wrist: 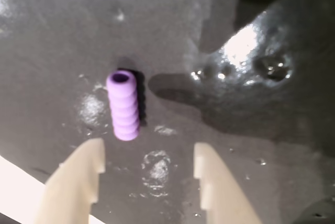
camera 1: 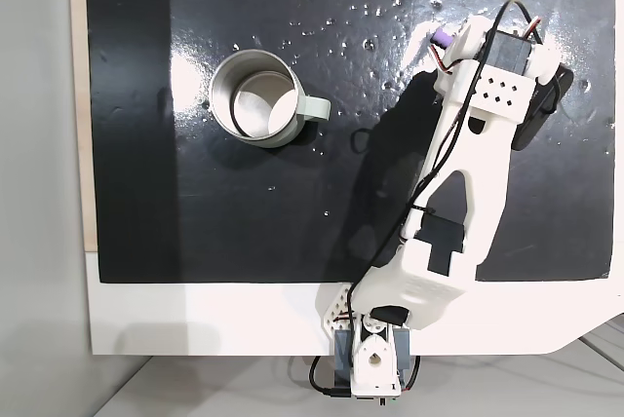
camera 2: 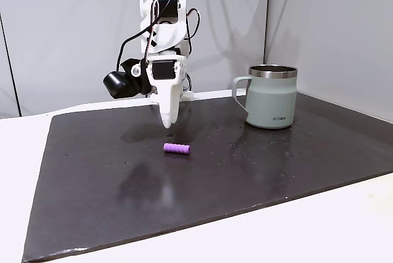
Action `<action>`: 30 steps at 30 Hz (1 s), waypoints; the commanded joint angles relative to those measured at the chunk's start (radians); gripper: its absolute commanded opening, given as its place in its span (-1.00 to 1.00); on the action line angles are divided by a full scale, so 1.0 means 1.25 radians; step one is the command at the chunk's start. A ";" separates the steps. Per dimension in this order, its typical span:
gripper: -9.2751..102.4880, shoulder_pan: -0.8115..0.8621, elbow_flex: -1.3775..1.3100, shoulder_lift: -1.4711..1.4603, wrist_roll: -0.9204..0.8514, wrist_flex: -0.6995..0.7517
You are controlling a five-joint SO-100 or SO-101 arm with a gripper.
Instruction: Grasp a pengrip and put it in the cup.
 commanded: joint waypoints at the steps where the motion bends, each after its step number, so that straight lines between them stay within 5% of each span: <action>1: -0.43 -0.005 -0.063 0.000 0.004 0.017; 6: -0.42 0.011 -0.298 -0.145 0.001 0.139; 10: -0.42 0.017 -0.831 -0.431 -0.011 0.353; 30: -0.41 -0.013 -0.893 -0.497 -0.042 0.344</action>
